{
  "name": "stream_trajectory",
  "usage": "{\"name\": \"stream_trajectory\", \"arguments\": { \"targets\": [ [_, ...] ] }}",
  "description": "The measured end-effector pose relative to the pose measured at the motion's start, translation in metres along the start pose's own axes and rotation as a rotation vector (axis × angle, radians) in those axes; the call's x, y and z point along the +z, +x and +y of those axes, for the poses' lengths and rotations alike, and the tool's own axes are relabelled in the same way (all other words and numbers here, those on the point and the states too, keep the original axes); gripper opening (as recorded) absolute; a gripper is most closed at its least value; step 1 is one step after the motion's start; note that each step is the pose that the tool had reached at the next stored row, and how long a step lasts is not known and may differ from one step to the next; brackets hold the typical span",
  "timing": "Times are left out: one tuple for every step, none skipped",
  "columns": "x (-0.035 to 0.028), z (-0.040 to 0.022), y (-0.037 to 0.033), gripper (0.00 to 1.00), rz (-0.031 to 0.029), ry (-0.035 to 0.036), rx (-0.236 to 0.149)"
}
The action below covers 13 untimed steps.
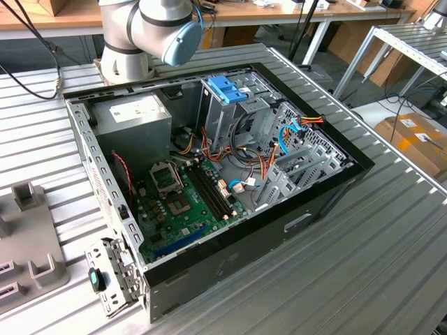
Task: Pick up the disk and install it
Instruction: 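Reach for the disk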
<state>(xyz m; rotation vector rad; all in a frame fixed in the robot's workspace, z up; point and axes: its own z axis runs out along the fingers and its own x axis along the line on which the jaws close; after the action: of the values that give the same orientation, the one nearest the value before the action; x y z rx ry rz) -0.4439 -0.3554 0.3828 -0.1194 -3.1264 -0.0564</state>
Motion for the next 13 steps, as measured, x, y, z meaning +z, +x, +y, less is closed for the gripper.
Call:
{"name": "stream_trajectory", "arguments": {
  "targets": [
    [0.0002, 0.0, 0.0003, 0.11, -0.0002, -0.0001, 0.0],
    [0.0003, -0.0001, 0.0008, 0.11, 0.0, 0.0, 0.0],
    [0.0004, -0.0001, 0.001, 0.11, -0.0001, 0.0, 0.0],
    [0.0005, -0.0001, 0.0012, 0.11, -0.0001, 0.0, 0.0],
    [0.0006, -0.0001, 0.0014, 0.11, 0.0, 0.0001, 0.0],
    [0.0007, -0.0001, 0.0015, 0.11, 0.0, 0.0, 0.0],
    [0.0007, -0.0001, 0.0017, 0.11, 0.0, 0.0001, 0.0],
    [0.0009, -0.0002, 0.0019, 0.11, 0.0, 0.0, 0.0],
    [0.0009, -0.0002, 0.002, 0.11, 0.0, 0.0, 0.0],
    [0.001, -0.0002, 0.0021, 0.11, -0.0001, 0.0, 0.0],
    [0.0011, -0.0002, 0.0024, 0.11, 0.0, 0.0, 0.0],
    [0.0011, -0.0002, 0.0025, 0.11, -0.0001, 0.0, 0.0],
    [0.0011, -0.0002, 0.0027, 0.11, 0.0, 0.0, 0.0]
  ]
}}
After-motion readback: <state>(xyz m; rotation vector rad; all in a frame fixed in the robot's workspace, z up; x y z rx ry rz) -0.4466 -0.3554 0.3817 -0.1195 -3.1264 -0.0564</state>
